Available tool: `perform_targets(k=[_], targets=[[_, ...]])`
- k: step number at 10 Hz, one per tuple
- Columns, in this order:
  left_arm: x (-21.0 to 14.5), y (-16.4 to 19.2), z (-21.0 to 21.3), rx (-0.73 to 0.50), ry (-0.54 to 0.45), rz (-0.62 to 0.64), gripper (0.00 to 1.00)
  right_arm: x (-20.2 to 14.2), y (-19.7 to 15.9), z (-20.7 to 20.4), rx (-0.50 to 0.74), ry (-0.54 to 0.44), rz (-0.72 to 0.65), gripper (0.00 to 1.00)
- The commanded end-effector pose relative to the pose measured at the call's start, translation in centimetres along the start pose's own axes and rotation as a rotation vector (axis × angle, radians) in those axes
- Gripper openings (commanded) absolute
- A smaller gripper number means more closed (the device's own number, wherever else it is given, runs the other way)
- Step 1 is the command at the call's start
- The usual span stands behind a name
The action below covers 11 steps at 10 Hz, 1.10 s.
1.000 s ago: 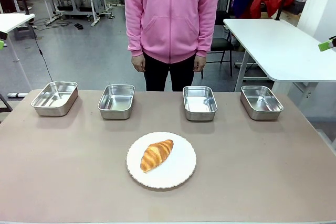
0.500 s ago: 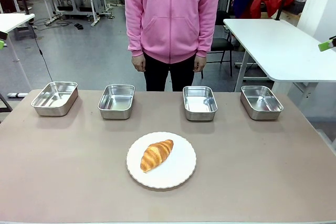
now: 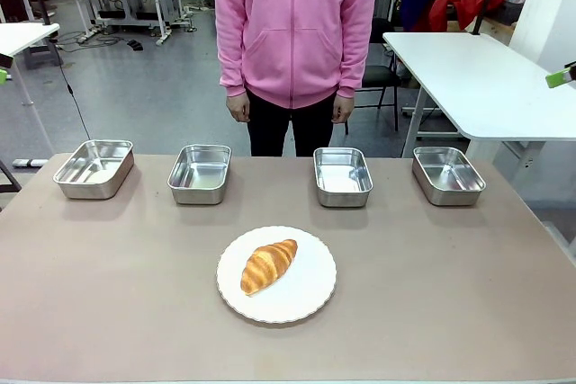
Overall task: Place the bread in the container.
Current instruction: Place the Butter Roll into the Airtight Container indicated by the human.
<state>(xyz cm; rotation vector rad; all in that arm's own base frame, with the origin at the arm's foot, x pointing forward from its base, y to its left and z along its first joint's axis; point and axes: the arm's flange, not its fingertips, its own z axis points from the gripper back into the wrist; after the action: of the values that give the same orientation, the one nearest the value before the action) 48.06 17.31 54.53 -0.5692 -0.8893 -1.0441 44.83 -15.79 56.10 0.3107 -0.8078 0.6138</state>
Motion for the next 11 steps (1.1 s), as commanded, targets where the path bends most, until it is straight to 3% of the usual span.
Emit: perform_targets(k=[1, 11], targets=[[0.21, 0.03, 0.13, -0.001, 0.005, -0.005, 1.00, 0.06, 0.00, -0.04, 0.006, -0.010, 0.000, 1.00], [0.21, 0.03, 0.13, -0.001, 0.005, -0.005, 1.00, 0.06, 0.00, -0.04, 0.006, -0.010, 0.000, 1.00]])
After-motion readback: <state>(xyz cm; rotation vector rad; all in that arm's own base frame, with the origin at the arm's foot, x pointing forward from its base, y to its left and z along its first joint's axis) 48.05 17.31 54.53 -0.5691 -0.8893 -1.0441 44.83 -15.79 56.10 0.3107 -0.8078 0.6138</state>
